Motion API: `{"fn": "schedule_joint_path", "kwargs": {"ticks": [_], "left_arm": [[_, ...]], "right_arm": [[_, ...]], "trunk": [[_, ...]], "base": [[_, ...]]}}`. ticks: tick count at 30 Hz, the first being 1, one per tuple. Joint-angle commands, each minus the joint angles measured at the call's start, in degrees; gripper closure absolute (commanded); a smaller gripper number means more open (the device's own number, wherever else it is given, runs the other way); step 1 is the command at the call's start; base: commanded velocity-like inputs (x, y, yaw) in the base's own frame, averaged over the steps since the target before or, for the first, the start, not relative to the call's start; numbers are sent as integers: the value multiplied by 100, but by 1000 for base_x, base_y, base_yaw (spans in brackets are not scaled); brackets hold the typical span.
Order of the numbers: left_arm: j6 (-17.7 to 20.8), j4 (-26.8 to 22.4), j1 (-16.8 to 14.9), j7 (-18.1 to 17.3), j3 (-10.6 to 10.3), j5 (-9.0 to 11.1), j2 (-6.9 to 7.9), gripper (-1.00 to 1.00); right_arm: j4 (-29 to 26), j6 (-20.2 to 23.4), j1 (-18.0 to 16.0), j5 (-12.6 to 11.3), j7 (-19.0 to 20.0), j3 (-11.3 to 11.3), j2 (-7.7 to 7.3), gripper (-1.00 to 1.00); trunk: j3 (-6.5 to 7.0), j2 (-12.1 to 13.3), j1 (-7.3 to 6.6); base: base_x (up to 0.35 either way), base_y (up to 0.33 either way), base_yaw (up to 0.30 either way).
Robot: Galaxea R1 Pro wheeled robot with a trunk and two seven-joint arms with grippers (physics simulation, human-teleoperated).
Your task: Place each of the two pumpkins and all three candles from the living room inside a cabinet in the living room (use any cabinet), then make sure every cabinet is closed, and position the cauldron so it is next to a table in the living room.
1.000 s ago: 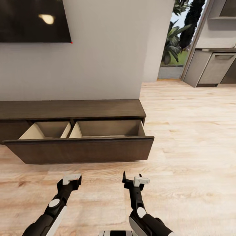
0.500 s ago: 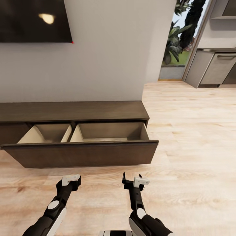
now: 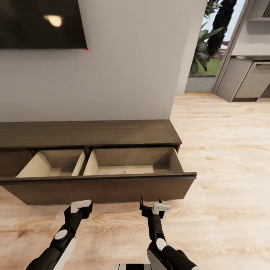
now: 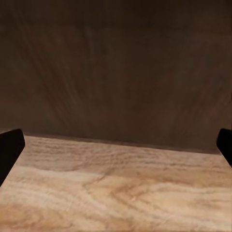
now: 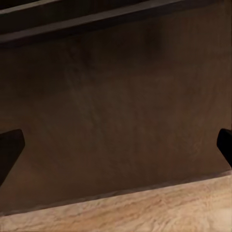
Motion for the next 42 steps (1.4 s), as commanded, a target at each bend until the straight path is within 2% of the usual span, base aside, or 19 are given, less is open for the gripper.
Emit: {"fn": "schedule_joint_path", "kwargs": {"ticks": [1, 14, 22, 37, 42], "left_arm": [[19, -8, -3, 49, -25, 39, 8, -100], [-4, -10, -3, 52, -18, 40, 9, -100], [-122, -12, -3, 58, -32, 39, 10, -100], [-458, 7, 12, 67, -34, 39, 10, -100], [-521, 10, 14, 65, -34, 52, 6, -100]], "right_arm": [[-1, -26, -9, -39, -36, 38, -3, -100], [14, -26, -9, -41, -28, 38, -6, -100], [33, -26, -9, -80, 416, 30, -51, -100], [35, -28, -9, -92, 456, 29, -61, -100], [35, -35, -9, -92, 458, 29, -61, -100]], "trunk": [[-5, -2, 2], [-5, -2, 2], [-5, -2, 2], [-337, -22, 40], [-337, -22, 40]], "base": [[250, 157, 0], [56, 29, 0], [0, 0, 0], [0, 0, 0], [0, 0, 0]]}}
